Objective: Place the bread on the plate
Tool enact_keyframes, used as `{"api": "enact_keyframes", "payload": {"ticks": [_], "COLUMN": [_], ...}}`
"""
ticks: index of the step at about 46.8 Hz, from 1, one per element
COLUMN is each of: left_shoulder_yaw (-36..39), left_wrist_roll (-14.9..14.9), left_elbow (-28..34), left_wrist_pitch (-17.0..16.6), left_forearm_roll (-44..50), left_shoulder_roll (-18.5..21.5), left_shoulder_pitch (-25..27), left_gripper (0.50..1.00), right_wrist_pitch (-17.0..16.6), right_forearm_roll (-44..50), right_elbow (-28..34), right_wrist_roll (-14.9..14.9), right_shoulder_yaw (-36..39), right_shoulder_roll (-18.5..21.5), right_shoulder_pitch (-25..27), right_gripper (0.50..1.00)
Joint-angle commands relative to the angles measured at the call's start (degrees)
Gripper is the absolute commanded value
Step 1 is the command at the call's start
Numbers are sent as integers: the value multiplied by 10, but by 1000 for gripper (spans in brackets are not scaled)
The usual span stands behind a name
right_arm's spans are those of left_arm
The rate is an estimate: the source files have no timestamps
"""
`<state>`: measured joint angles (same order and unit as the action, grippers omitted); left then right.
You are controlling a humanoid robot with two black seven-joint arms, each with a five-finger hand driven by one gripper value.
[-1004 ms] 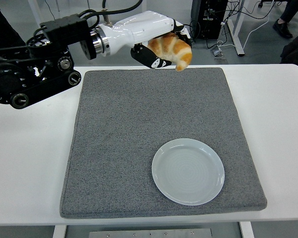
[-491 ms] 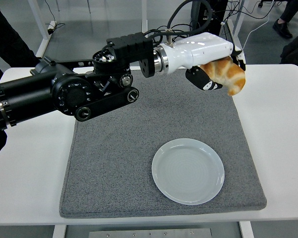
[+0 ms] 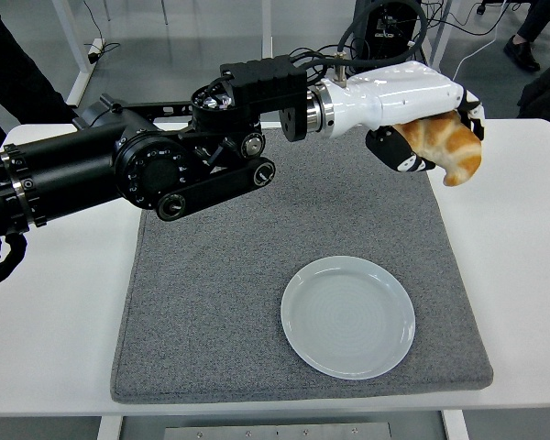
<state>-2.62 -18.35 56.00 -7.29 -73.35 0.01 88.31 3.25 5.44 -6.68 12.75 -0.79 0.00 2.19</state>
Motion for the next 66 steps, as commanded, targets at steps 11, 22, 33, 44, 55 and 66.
{"api": "enact_keyframes", "payload": {"ticks": [11,22,33,44,55,66], "left_shoulder_yaw": [109,154,158,175,194,195], "left_wrist_roll": [-7,-9,-9,-10,-11,-15], "left_elbow": [51,68,70,69,69,69], "left_wrist_pitch": [1,0,-1,-1,-2,-2], "left_forearm_roll": [-8,-27,-43,-68,-70,-72], "left_shoulder_roll": [0,0,0,0,0,0], "left_shoulder_pitch": [-4,-11,-51,-76,-90,-87], "left_gripper": [500,500,500,500,500,500], "right_wrist_pitch": [0,0,0,0,0,0], "right_forearm_roll": [0,0,0,-1,0,0], "right_elbow": [0,0,0,0,0,0], "right_wrist_roll": [0,0,0,0,0,0], "right_shoulder_yaw": [0,0,0,0,0,0], "right_shoulder_roll": [0,0,0,0,0,0], "right_shoulder_pitch": [0,0,0,0,0,0], "right_gripper": [1000,1000,1000,1000,1000,1000]}}
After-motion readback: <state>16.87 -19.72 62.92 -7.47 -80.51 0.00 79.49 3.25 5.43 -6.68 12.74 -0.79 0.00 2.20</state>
